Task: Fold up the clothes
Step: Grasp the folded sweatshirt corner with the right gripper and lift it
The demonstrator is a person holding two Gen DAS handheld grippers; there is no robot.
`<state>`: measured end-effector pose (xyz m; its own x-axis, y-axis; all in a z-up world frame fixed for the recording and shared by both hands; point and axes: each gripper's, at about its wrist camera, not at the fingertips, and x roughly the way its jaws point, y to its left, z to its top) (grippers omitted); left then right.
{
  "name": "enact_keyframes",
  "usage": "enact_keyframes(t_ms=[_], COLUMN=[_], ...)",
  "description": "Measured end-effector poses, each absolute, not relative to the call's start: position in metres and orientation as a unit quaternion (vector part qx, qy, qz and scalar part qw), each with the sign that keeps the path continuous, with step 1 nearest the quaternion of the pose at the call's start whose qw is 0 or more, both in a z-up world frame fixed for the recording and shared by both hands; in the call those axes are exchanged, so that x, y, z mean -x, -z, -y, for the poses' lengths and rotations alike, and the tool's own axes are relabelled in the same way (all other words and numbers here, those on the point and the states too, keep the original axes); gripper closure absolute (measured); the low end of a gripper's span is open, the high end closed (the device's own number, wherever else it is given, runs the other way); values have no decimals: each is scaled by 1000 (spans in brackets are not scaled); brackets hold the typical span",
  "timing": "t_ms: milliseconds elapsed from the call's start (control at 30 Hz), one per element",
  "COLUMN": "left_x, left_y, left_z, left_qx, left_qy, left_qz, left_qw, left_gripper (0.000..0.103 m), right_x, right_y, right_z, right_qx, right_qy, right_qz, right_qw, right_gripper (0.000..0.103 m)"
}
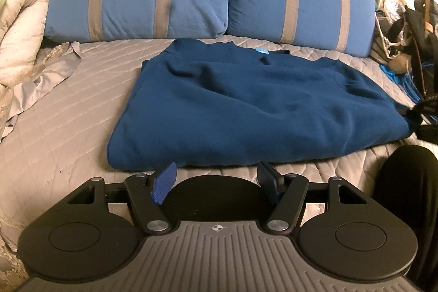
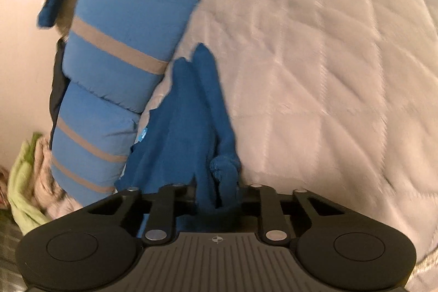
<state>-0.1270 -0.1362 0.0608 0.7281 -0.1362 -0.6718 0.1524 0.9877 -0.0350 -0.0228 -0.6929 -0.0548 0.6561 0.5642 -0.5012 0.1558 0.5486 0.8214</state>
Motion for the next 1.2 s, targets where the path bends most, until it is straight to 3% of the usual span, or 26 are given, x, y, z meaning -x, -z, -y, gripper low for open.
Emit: enact_keyframes(t_ms=[400,1200], left_x=[128,128], left_y=[-61,-63], left_z=[136,125], left_qx=[-8,26], left_qy=[76,76], left_qz=[-360,-360], left_qw=[930,929], left_gripper=[38,38], right_x=[9,-4], right_y=[-41,-71], right_z=[627,571], right_qx=[-321,-248], right_qy=[-212,-238], right_qz=[-331,-355], right_qw=[862,869], right_gripper=[83,83])
